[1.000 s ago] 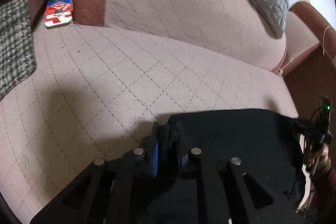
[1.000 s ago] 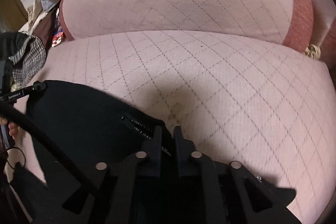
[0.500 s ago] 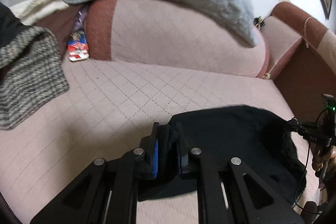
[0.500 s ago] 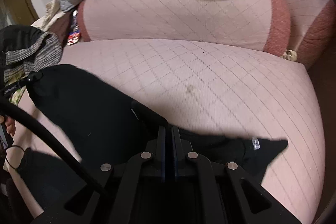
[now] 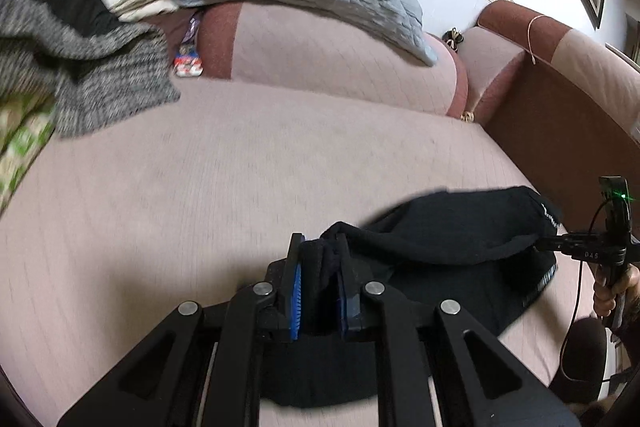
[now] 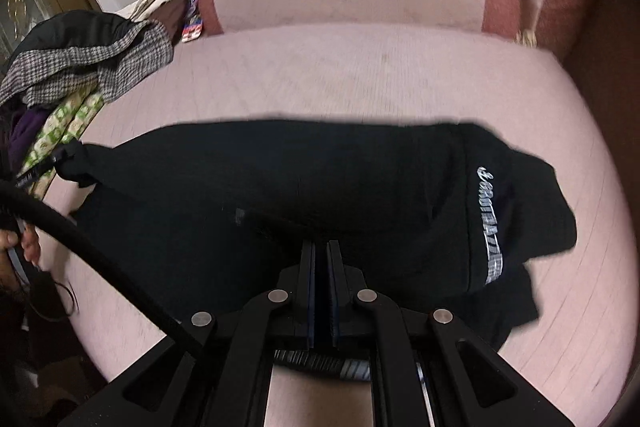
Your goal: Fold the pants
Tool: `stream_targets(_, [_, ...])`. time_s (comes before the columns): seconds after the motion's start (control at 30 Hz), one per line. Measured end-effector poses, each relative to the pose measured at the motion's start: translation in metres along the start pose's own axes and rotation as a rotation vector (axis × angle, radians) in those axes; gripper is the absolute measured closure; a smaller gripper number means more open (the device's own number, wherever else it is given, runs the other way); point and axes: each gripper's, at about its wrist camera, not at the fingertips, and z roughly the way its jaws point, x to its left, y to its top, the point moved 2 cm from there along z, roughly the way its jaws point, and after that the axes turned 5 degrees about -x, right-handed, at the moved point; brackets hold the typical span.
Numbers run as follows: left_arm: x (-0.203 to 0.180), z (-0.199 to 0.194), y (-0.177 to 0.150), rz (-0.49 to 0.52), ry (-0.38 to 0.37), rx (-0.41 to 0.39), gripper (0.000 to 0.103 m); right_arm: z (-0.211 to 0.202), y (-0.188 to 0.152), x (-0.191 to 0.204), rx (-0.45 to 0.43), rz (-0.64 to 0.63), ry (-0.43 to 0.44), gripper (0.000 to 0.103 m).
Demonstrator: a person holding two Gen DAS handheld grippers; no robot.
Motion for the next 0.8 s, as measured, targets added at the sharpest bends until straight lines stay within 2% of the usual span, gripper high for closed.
stream_targets(0.17, [0.012,-0.024,-0.051,-0.086,0.017,0.057,0.081,0.001,-0.051,-0.005,0.039,0.07,0.035,0.097])
stream_targets(0.27, [0.021,-0.04,-0.067,-0.123,0.032,0.074,0.078,0.0,-0.073,-0.006,0.052,0.076,0.024,0.097])
stream_targets(0.3, [0.024,-0.046,-0.069,-0.134,0.038,0.072,0.072,-0.001,-0.077,-0.006,0.06,0.078,0.026,0.097])
stream_targets(0.37, [0.033,-0.062,-0.067,-0.164,0.069,0.042,0.064,-0.003,-0.086,-0.01,0.077,0.088,0.017,0.096])
stream_targets(0.43, [0.041,-0.07,-0.06,-0.207,0.067,0.012,0.044,-0.011,-0.091,-0.014,0.073,0.09,0.011,0.095])
stream_targets(0.5, [0.05,-0.068,-0.049,-0.265,0.059,0.002,0.038,-0.021,-0.092,-0.013,0.046,0.09,0.005,0.092])
stream_targets(0.57, [0.054,-0.052,-0.04,-0.293,0.049,0.032,0.038,-0.027,-0.089,-0.013,0.024,0.095,0.004,0.088])
stream_targets(0.67, [0.053,-0.013,-0.028,-0.264,0.024,0.093,0.038,-0.033,-0.089,-0.012,0.001,0.113,0.007,0.087])
stream_targets(0.7, [0.051,0.003,-0.027,-0.259,0.02,0.134,0.041,-0.035,-0.09,-0.012,-0.002,0.118,0.002,0.087])
stream_targets(0.73, [0.049,0.023,-0.028,-0.262,-0.004,0.188,0.067,-0.037,-0.091,-0.012,-0.006,0.123,-0.01,0.087])
stream_targets(0.77, [0.046,0.034,-0.027,-0.258,-0.014,0.223,0.085,-0.041,-0.092,-0.014,-0.015,0.128,-0.024,0.087])
stream_targets(0.8, [0.043,0.041,-0.025,-0.24,-0.001,0.238,0.096,-0.048,-0.093,-0.019,-0.036,0.139,-0.041,0.087])
